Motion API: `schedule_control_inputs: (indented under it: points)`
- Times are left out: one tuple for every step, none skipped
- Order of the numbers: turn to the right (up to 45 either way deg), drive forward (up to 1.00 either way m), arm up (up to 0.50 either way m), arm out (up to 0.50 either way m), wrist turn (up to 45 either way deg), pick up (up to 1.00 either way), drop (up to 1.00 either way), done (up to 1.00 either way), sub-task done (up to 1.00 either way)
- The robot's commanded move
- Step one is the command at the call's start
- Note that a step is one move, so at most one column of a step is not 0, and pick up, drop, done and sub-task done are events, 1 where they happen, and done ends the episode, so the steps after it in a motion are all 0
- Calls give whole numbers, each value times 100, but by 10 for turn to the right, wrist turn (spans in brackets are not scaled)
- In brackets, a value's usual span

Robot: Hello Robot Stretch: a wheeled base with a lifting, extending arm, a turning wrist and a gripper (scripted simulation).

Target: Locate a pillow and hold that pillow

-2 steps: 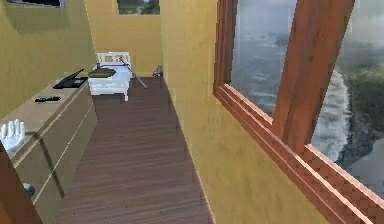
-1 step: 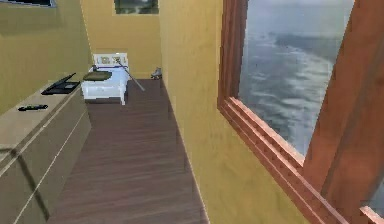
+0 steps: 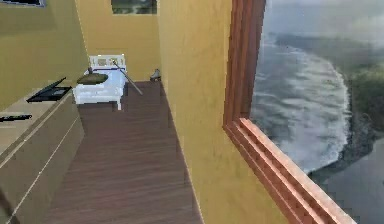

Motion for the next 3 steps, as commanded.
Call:
schedule_control_inputs:
  points:
    - [-180, 0, 0, 0, 0, 0, 0, 0, 0]
    - [0, 100, 0, 0, 0, 0, 0, 0, 0]
    - [0, 100, 0, 0, 0, 0, 0, 0, 0]
